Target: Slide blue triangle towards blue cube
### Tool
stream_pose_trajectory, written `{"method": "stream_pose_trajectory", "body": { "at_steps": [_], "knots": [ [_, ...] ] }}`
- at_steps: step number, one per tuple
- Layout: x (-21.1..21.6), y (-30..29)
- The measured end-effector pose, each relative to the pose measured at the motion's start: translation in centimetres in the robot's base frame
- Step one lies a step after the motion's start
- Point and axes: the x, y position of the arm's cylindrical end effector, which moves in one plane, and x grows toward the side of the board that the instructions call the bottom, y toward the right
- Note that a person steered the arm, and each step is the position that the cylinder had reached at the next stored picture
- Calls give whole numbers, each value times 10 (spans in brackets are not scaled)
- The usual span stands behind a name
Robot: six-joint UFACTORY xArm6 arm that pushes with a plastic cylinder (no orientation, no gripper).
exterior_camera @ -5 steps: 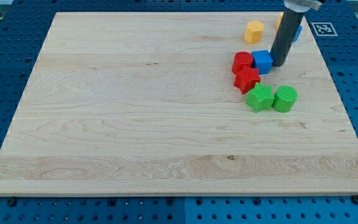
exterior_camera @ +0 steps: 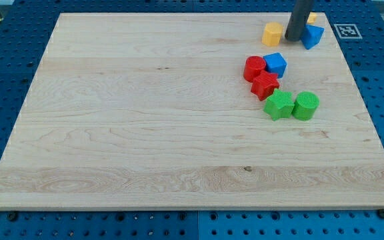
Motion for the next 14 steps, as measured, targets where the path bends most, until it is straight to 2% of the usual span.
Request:
{"method": "stream_pose_trajectory", "body": {
  "at_steps": [1, 5, 8, 11, 13, 14],
  "knots": [
    [-8, 9],
    [15, 28],
    [-7, 53],
    [20, 63],
    [-1, 77],
    [24, 79]
  ]
}}
